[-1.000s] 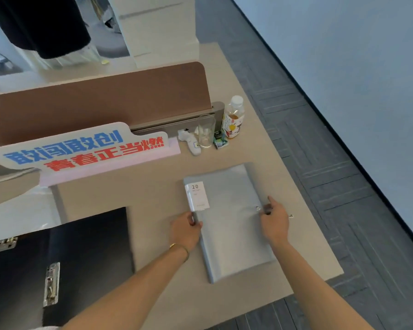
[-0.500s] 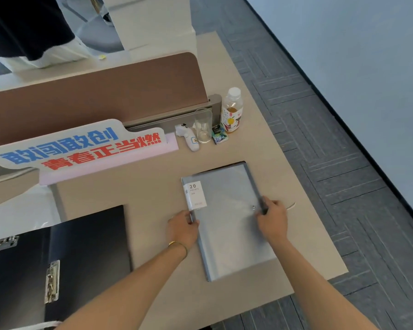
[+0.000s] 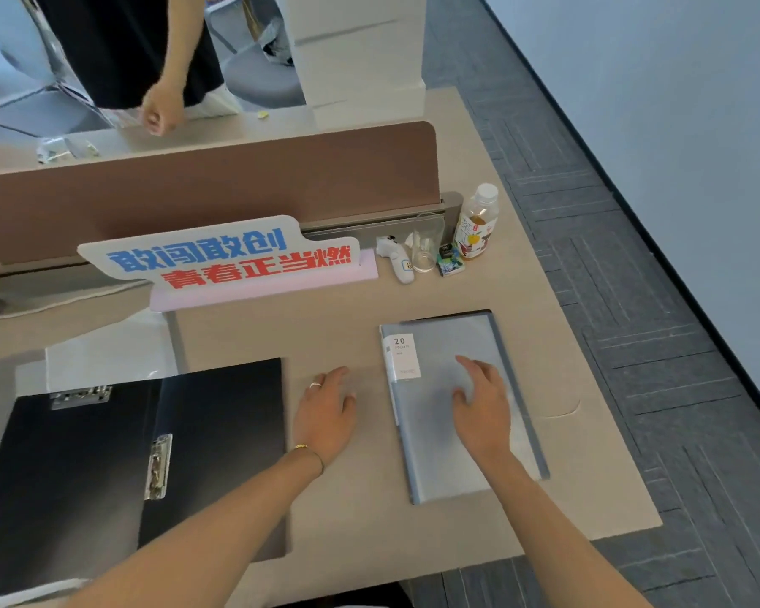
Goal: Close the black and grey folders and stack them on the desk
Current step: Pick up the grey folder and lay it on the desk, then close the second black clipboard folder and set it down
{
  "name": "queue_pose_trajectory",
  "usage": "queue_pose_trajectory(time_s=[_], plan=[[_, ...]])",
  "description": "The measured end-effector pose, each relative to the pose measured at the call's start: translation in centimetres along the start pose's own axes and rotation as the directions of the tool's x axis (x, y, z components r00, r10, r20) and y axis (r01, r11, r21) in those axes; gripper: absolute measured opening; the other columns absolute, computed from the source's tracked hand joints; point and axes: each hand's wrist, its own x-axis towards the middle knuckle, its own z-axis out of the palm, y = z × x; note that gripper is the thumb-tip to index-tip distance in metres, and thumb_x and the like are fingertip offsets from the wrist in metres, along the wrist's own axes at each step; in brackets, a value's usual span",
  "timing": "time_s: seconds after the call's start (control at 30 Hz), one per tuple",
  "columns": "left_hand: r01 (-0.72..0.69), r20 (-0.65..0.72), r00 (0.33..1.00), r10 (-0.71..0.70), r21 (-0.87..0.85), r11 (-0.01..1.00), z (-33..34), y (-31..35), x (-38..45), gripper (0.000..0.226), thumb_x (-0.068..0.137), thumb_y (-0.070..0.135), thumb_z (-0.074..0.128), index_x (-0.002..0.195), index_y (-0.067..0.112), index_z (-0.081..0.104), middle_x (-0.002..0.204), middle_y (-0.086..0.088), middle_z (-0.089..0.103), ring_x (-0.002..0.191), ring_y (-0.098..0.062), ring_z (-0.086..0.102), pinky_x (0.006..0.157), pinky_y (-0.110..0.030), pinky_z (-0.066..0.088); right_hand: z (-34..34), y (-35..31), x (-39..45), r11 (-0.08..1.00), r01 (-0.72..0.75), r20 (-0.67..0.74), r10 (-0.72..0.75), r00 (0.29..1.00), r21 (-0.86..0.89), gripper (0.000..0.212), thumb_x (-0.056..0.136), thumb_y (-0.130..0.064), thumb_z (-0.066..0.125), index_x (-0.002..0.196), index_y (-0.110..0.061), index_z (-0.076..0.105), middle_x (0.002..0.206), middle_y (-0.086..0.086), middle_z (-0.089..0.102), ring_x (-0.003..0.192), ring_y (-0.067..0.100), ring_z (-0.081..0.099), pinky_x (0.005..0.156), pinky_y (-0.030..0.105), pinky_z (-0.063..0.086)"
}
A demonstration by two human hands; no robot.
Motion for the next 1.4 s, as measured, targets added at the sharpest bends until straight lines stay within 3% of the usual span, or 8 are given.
queue_pose_trajectory(time_s=[0.33,0.5,0.6,0.77,0.9,1.1,1.27,1.4], plan=[[0.092,-0.234,0.965,-0.121,-0.130,0.987,-8.5,-8.0,-3.8,0.044,0.099,0.034,0.050,0.143,0.033,0.047,0.134,0.006,0.056,0.112,-0.015,0.062,0.095,-0.037,0.055,7.8,-12.7,-4.5,0.970,0.227,0.208,-0.240,0.948,0.086,0.060,0.086,0.003,0.051,0.140,-0.023,0.054,0.140,-0.002,0.052,0.126,0.017,0.050,0.099,0.026,0.045],[0.163,-0.318,0.924,-0.211,-0.173,0.971,-13.4,-13.4,-6.0,0.043,0.100,0.032,0.050,0.143,0.032,0.048,0.133,0.006,0.056,0.085,-0.006,0.065,0.083,-0.024,0.055,12.2,-17.8,-6.8,0.949,0.305,0.293,-0.316,0.903,0.083,0.060,0.086,0.004,0.052,0.140,-0.021,0.053,0.139,-0.001,0.053,0.126,0.017,0.052,0.108,0.026,0.040],[0.215,-0.338,0.903,-0.267,-0.182,0.959,-15.8,-17.2,-7.2,0.042,0.100,0.031,0.049,0.142,0.033,0.048,0.131,0.005,0.056,0.091,-0.008,0.065,0.090,-0.029,0.057,15.0,-20.4,-8.4,0.938,0.337,0.344,-0.342,0.874,0.076,0.056,0.091,0.000,0.054,0.142,-0.024,0.052,0.139,-0.003,0.054,0.126,0.014,0.052,0.106,0.021,0.036],[0.329,-0.357,0.857,-0.370,-0.173,0.928,-18.8,-23.6,-9.2,0.042,0.100,0.030,0.052,0.141,0.033,0.049,0.132,0.004,0.058,0.099,-0.014,0.068,0.091,-0.035,0.058,19.8,-24.0,-10.9,0.943,0.329,0.433,-0.320,0.843,0.056,0.056,0.094,-0.006,0.057,0.144,-0.029,0.049,0.143,-0.005,0.051,0.128,0.014,0.053,0.109,0.031,0.045],[0.397,-0.348,0.832,-0.431,-0.168,0.902,-20.5,-28.6,-10.2,0.042,0.100,0.030,0.053,0.141,0.032,0.048,0.134,0.002,0.058,0.100,-0.016,0.068,0.089,-0.031,0.059,23.1,-26.2,-13.0,0.943,0.333,0.505,-0.293,0.812,0.013,0.058,0.094,-0.006,0.058,0.145,-0.031,0.047,0.142,-0.006,0.051,0.128,0.013,0.053,0.106,0.028,0.046],[0.470,-0.326,0.814,-0.481,-0.117,0.875,-23.7,-34.9,-11.0,0.044,0.098,0.032,0.055,0.141,0.031,0.049,0.137,-0.003,0.056,0.111,-0.022,0.064,0.093,-0.039,0.058,28.6,-29.2,-15.6,0.936,0.347,0.623,-0.236,0.745,-0.059,0.060,0.094,-0.009,0.060,0.148,-0.030,0.044,0.145,-0.004,0.050,0.130,0.016,0.054,0.107,0.031,0.046],[0.535,-0.298,0.790,-0.536,-0.093,0.840,-26.0,-38.9,-10.7,0.047,0.096,0.033,0.055,0.142,0.027,0.049,0.140,-0.006,0.055,0.122,-0.028,0.058,0.104,-0.042,0.051,32.8,-29.8,-16.9,0.912,0.374,0.729,-0.138,0.671,-0.172,0.064,0.092,-0.010,0.058,0.151,-0.026,0.039,0.154,0.003,0.041,0.141,0.025,0.040,0.115,0.039,0.039],[0.574,-0.247,0.775,-0.582,-0.109,0.811,-27.2,-40.8,-9.9,0.050,0.094,0.034,0.054,0.143,0.025,0.047,0.140,-0.007,0.052,0.124,-0.031,0.055,0.106,-0.046,0.048,34.4,-29.7,-17.5,0.886,0.374,0.742,-0.052,0.669,-0.275,0.065,0.092,-0.015,0.057,0.153,-0.026,0.036,0.161,0.006,0.029,0.148,0.029,0.026,0.120,0.046,0.031]])
